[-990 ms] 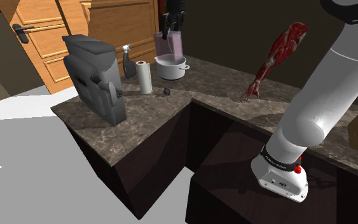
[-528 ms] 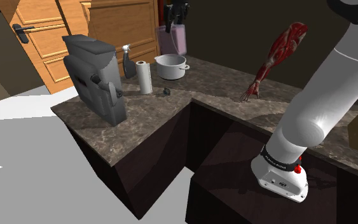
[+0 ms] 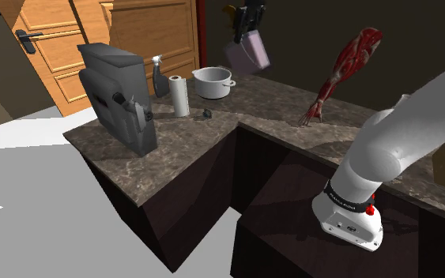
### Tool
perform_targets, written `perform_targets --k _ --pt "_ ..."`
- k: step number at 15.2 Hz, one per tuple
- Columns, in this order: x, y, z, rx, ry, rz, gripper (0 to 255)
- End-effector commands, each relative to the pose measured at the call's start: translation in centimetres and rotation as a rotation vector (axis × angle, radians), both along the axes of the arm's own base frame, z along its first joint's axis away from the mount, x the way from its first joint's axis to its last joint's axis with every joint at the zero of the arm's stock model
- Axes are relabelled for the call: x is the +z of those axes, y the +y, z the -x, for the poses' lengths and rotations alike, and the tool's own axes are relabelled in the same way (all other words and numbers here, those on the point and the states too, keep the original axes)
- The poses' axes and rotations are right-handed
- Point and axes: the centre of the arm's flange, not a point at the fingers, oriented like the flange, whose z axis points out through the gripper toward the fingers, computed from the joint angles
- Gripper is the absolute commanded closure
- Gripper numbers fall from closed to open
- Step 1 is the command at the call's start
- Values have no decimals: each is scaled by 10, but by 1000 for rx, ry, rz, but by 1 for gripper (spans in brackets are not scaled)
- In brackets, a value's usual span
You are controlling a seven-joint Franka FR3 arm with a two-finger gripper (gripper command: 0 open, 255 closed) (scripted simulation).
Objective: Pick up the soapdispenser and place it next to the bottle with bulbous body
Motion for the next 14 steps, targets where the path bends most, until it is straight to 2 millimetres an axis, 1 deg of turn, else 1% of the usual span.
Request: perform_targets --k 1,14 --pt "0 -9 25 1 0 0 255" --pt "0 -65 187 1 0 0 255"
